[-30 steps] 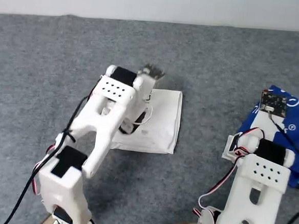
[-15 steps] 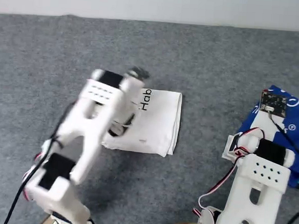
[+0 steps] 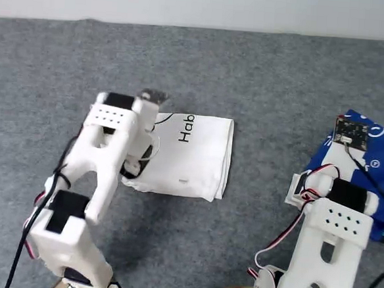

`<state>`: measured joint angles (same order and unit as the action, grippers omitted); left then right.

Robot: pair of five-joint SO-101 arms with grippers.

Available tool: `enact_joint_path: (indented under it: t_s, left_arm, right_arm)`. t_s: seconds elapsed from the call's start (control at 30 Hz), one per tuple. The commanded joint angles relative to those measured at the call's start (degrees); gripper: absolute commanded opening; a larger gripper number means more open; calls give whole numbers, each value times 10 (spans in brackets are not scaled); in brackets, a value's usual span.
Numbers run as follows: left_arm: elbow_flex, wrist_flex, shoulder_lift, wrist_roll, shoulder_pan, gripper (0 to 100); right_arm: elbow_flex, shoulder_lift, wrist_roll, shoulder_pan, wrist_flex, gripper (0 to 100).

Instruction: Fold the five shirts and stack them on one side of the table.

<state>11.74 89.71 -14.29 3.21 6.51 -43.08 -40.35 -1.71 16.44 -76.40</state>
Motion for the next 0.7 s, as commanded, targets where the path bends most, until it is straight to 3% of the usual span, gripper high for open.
enact_joint_path:
  t_s: [0.0,0.2,0.47,0.67]
  left_arm:
    - [40,-30,-2,6,1,4]
    - [68,-21,8,7,-10,4]
    - [10,13,145,2,-1,4]
    - [-29,69,242,-11,-33,4]
  right_arm:
    - [8,-19,2,6,-1,136]
    - [8,-19,2,5,2,136]
    - [10,-19,4,0,3,136]
    - [36,-11,6,-102,17,136]
